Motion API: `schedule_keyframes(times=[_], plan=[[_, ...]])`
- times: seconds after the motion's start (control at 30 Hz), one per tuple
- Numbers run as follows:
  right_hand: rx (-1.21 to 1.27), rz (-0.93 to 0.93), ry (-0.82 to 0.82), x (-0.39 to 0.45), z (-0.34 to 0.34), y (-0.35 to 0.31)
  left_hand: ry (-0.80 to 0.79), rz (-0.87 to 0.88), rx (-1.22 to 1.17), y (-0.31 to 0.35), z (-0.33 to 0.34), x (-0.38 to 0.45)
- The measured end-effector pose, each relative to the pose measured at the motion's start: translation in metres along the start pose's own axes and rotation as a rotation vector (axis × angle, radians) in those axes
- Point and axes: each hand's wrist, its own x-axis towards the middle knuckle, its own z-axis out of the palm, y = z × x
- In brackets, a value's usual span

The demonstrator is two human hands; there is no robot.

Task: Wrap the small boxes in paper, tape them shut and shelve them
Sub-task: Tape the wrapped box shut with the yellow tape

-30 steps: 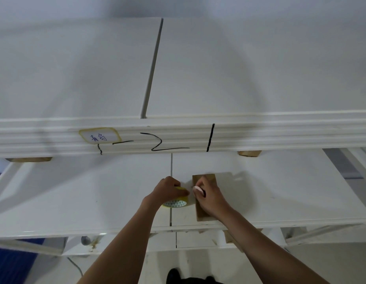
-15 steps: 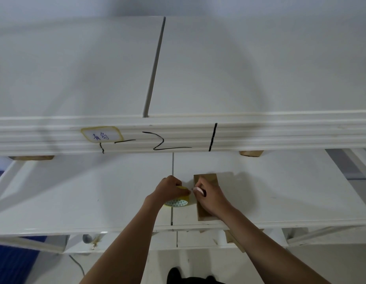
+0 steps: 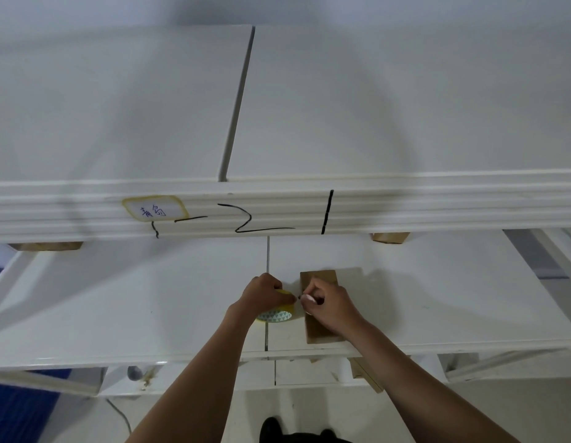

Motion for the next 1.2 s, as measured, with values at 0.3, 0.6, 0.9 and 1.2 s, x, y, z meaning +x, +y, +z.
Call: schedule_keyframes(times=[0.3,0.6,0.9,1.2], plan=[[-0.004,0.015,-0.027,-0.003,-0.004,0.000,0.013,0.004,0.026,0.001,0.001,0.001],[0.075,0.106,-0.081,-0.005,-0.014,-0.004,0.015,0.026,0.043,-0.001,0.002,0.000],[0.373,0.270,0.107,0.000,-0.017,0.002,-0.118,0.168,0.115,0.007,-0.010,0.001],[0.345,0.287,0.137,-0.002,-0.005,0.006,-0.069,0.104,-0.029,0.001,-0.002,-0.003]])
